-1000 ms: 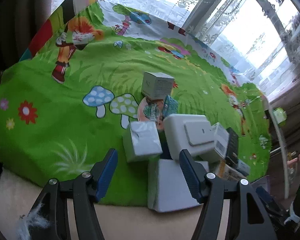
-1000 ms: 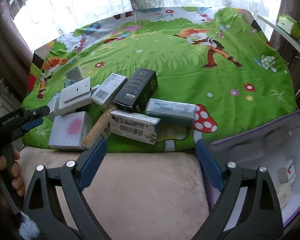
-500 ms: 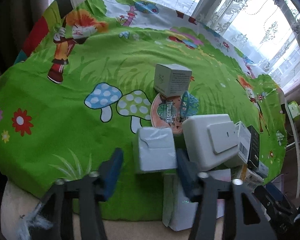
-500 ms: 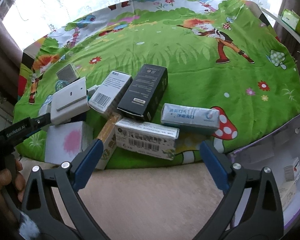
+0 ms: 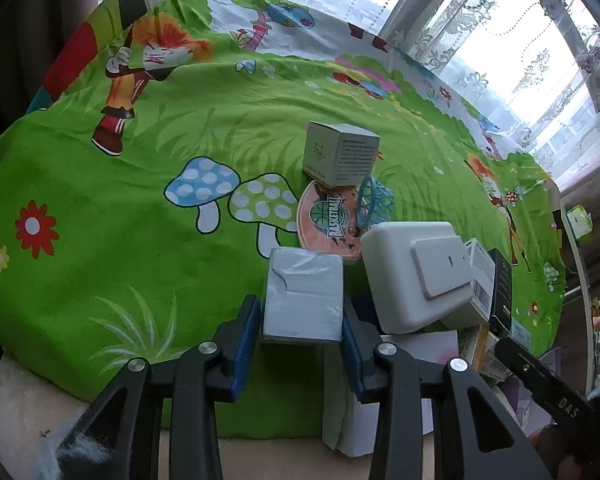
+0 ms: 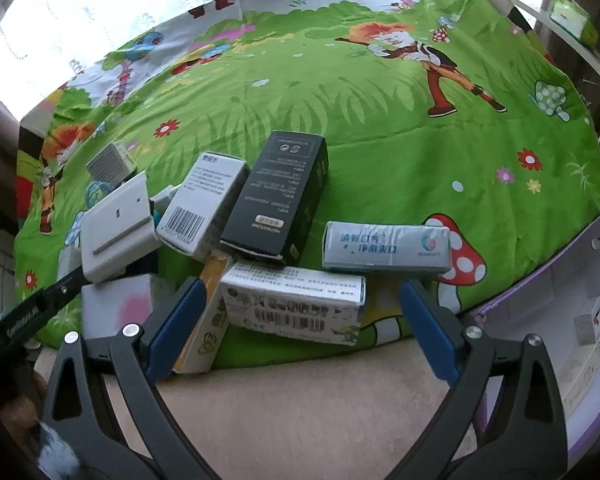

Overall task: Organize rigid objects
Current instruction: 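Grasp a small white box with the left gripper while the right grasps a barcode box, then carry both boxes into the purple storage box and release them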

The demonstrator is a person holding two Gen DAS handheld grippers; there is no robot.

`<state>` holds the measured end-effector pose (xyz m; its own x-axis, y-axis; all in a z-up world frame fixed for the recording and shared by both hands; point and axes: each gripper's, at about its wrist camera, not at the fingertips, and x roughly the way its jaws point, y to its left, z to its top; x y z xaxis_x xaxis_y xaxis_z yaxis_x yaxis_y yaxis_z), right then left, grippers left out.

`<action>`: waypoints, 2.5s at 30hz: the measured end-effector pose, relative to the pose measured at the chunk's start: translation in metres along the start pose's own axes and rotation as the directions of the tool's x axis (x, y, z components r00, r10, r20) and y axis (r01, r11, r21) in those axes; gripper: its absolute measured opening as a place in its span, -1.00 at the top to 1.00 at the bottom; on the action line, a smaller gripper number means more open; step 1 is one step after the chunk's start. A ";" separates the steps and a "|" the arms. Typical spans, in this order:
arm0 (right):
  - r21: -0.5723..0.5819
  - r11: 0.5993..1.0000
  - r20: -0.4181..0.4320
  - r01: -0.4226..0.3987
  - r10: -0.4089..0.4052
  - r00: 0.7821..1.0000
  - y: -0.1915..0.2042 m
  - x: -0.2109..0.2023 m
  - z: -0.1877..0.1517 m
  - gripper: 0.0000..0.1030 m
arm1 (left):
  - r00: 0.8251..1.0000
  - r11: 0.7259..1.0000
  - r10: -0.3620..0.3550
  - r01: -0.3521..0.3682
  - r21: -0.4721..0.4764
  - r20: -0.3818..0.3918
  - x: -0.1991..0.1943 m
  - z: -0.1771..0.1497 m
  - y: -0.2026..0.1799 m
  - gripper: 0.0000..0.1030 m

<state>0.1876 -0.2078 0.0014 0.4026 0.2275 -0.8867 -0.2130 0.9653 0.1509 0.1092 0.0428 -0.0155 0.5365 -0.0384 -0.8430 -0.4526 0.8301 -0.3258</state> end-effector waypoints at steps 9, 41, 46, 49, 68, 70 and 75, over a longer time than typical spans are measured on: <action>0.005 1.000 -0.032 -0.019 0.019 0.999 -0.001 0.007 -0.001 -0.53 | 1.000 1.000 -0.007 0.007 -0.005 0.019 -0.004 -0.002 0.001 0.28; -0.038 0.997 0.094 -0.067 0.071 0.993 -0.028 -0.047 -0.037 -0.52 | 0.984 0.997 -0.058 0.048 0.065 0.169 -0.070 -0.051 -0.036 0.29; -0.021 0.996 0.107 -0.082 0.084 0.991 -0.043 -0.055 -0.044 -0.52 | 0.982 0.988 -0.108 0.089 0.126 0.154 -0.074 -0.064 -0.063 0.29; -0.002 0.996 0.111 -0.088 0.087 0.990 -0.057 -0.060 -0.049 -0.52 | 0.980 0.976 -0.152 0.128 0.173 0.131 -0.074 -0.073 -0.084 0.29; 0.193 0.981 0.149 -0.007 -0.022 0.989 -0.186 -0.086 -0.076 -0.52 | 0.928 0.847 -0.362 0.365 0.387 -0.082 -0.057 -0.129 -0.212 0.29; 0.223 0.975 0.154 0.016 -0.051 0.987 -0.203 -0.090 -0.078 -0.52 | 0.920 0.833 -0.378 0.386 0.396 -0.102 -0.055 -0.134 -0.223 0.29; 0.296 0.953 0.168 0.063 -0.117 0.979 -0.241 -0.101 -0.078 -0.52 | 0.893 0.781 -0.425 0.444 0.439 -0.147 -0.051 -0.145 -0.255 0.29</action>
<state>0.1290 -0.4735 0.0200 0.5683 0.1314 -0.8123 0.0857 0.9723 0.2173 0.0940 -0.2471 0.0485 0.5665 -0.4694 -0.6773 0.1976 0.8753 -0.4414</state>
